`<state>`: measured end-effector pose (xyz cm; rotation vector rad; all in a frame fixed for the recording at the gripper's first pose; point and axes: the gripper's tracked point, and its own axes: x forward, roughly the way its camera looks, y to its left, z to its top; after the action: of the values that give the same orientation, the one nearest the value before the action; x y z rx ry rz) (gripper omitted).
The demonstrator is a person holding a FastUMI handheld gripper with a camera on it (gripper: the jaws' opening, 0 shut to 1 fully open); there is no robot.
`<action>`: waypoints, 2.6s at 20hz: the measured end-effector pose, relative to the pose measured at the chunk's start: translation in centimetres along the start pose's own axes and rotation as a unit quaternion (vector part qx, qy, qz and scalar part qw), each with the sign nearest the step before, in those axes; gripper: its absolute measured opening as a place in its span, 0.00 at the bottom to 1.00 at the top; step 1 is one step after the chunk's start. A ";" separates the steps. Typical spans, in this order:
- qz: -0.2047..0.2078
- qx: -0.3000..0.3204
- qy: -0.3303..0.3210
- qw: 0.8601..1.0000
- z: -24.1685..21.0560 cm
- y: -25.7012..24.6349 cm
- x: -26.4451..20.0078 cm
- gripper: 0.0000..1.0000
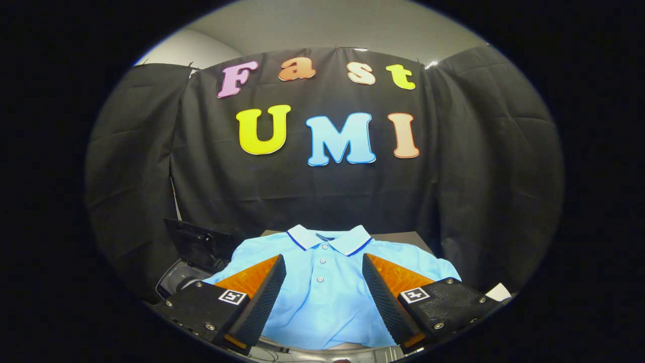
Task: Put the clothes into the washing machine and then close the washing machine lid.
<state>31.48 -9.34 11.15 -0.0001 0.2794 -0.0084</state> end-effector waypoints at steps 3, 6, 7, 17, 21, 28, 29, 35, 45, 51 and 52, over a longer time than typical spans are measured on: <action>0.003 0.006 0.039 0.999 -1.0 0.1 2.2 0.95; 0.004 0.000 0.058 0.998 -1.5 0.0 3.6 0.95; 0.003 -0.003 0.063 0.998 -1.6 0.0 4.2 0.95; 0.019 -0.018 0.138 0.990 -4.2 0.7 7.3 0.95; 0.022 -0.019 0.168 0.985 -5.5 0.8 7.8 0.95; 0.030 -0.020 0.194 0.980 -6.4 1.1 7.9 0.95; 0.030 -0.019 0.198 0.980 -6.5 1.0 7.9 0.95; 0.032 -0.012 0.190 0.981 -6.1 1.3 7.7 0.58; 0.060 0.000 0.166 0.984 -5.7 2.9 6.8 0.00; 0.056 0.051 0.119 0.990 -3.0 3.0 5.9 0.00; 0.055 0.058 0.109 0.991 -2.3 3.3 5.6 0.00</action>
<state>36.28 -6.09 7.35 0.1318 0.4967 0.0859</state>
